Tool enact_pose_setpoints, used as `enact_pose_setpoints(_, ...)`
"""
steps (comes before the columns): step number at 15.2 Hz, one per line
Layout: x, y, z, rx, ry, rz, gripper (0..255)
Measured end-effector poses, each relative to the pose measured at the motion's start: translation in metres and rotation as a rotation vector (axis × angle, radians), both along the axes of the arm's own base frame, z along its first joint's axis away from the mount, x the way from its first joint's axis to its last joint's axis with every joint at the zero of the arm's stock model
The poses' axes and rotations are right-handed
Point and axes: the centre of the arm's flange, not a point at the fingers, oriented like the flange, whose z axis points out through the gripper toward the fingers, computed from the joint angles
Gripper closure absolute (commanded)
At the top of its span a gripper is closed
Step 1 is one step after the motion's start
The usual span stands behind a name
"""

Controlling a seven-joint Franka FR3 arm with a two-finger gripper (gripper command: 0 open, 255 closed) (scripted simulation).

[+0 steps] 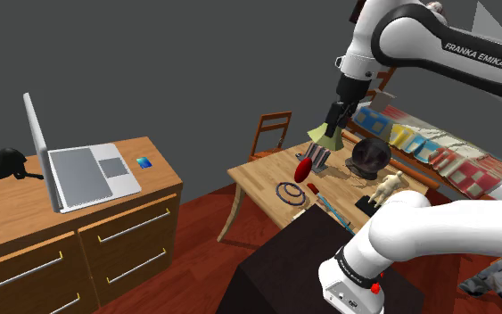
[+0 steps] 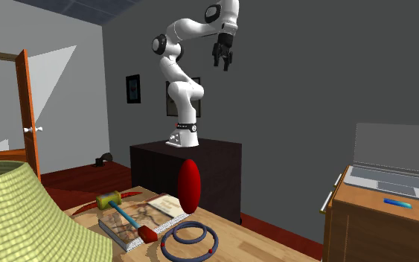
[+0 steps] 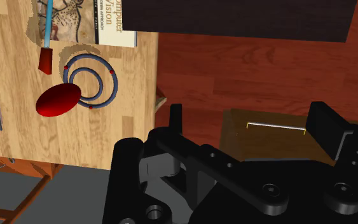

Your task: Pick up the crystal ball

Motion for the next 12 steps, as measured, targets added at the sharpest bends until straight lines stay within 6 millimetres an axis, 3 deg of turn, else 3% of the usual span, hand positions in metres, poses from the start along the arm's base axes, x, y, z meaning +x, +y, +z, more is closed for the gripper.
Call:
enact_pose_setpoints(2,0.003,-0.005,-0.003,0.003,0.005,-0.001,0)
enact_pose_setpoints(5,0.024,-0.033,-0.020,0.019,0.033,-0.007,0)
enact_pose_setpoints(12,0.069,-0.114,-0.066,0.064,0.107,-0.023,0)
